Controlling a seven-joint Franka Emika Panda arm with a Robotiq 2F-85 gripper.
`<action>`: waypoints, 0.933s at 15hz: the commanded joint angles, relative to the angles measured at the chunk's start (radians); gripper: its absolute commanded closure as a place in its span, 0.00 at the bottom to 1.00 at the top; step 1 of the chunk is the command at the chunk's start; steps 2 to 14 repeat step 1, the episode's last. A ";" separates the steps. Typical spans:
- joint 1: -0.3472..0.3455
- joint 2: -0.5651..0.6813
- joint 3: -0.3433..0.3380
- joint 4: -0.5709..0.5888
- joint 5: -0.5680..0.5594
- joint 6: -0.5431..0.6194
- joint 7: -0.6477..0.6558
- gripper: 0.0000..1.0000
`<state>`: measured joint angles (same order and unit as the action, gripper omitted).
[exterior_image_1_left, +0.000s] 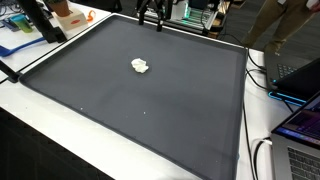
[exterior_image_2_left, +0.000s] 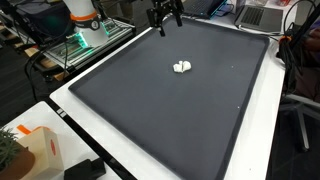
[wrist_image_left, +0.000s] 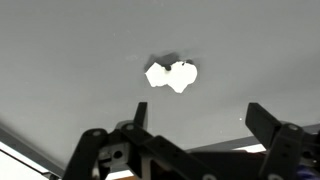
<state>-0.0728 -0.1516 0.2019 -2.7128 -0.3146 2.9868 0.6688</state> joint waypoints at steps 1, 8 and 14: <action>0.000 0.000 0.000 0.000 0.000 0.000 0.000 0.00; 0.000 0.000 0.000 0.000 0.000 0.000 0.000 0.00; 0.000 0.000 0.000 0.000 0.000 0.000 0.000 0.00</action>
